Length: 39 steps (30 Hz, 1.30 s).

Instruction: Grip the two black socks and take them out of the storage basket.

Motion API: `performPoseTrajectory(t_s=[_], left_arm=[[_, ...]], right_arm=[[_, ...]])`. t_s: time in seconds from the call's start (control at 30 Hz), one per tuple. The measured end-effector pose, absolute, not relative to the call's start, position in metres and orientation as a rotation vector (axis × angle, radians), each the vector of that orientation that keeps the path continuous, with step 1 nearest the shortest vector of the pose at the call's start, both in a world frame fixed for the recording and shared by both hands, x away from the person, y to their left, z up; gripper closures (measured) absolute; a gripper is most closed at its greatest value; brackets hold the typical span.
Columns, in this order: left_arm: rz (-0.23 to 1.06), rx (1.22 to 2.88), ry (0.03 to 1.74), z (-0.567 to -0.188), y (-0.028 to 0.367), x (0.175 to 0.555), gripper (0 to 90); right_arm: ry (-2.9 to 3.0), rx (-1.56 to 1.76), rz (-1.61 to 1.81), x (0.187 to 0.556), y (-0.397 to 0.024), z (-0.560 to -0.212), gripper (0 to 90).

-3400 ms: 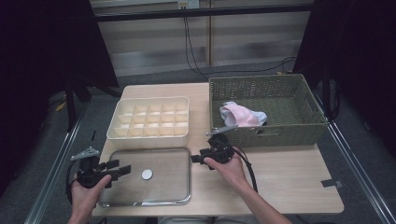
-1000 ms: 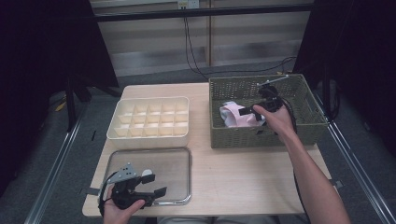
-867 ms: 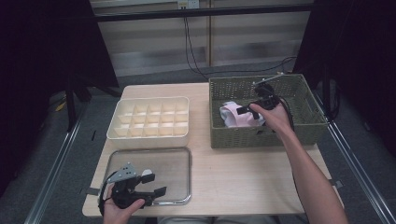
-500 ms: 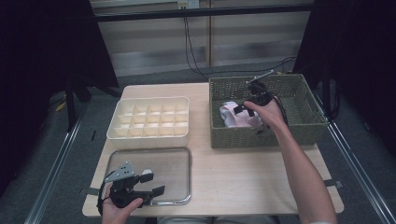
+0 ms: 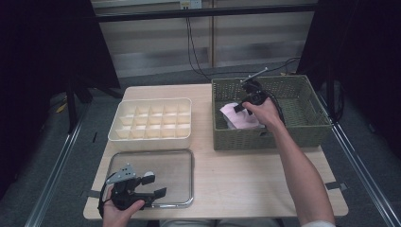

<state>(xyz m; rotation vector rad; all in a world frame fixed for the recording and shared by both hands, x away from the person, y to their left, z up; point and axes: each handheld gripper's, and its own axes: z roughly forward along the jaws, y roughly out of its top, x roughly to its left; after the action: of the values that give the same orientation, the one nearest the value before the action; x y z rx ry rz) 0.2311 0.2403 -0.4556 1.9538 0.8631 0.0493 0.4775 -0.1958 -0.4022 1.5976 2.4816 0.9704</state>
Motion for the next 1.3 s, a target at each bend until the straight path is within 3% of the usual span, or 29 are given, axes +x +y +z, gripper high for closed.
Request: performPoseTrajectory(t_s=[0.37, 0.63, 0.67, 0.8, 0.87, 1.3], left_arm=[[0.057, 1.945, 0.862, -0.455, 0.242, 0.23, 27.2], [0.052, 1.941, 0.864, -0.454, 0.244, 0.23, 27.2], [0.052, 1.941, 0.864, -0.455, 0.244, 0.231, 27.2], [0.054, 1.942, 0.865, -0.455, 0.244, 0.23, 27.2], [0.052, 1.943, 0.866, -0.455, 0.244, 0.23, 27.2], [0.053, 1.953, 0.856, -0.455, 0.24, 0.23, 27.1]], right_arm=[[2.369, 1.559, 1.157, 0.487, -0.172, -0.382, 88.3], [2.444, 1.64, 0.993, 0.495, -0.169, -0.415, 87.9], [2.456, 1.638, 0.998, 0.494, -0.169, -0.417, 86.3], [2.45, 1.597, 1.094, 0.493, -0.174, -0.413, 64.6], [2.423, 1.61, 1.098, 0.491, -0.182, -0.408, 59.5], [2.487, 1.639, 0.914, 0.47, -0.228, -0.405, 49.5]])
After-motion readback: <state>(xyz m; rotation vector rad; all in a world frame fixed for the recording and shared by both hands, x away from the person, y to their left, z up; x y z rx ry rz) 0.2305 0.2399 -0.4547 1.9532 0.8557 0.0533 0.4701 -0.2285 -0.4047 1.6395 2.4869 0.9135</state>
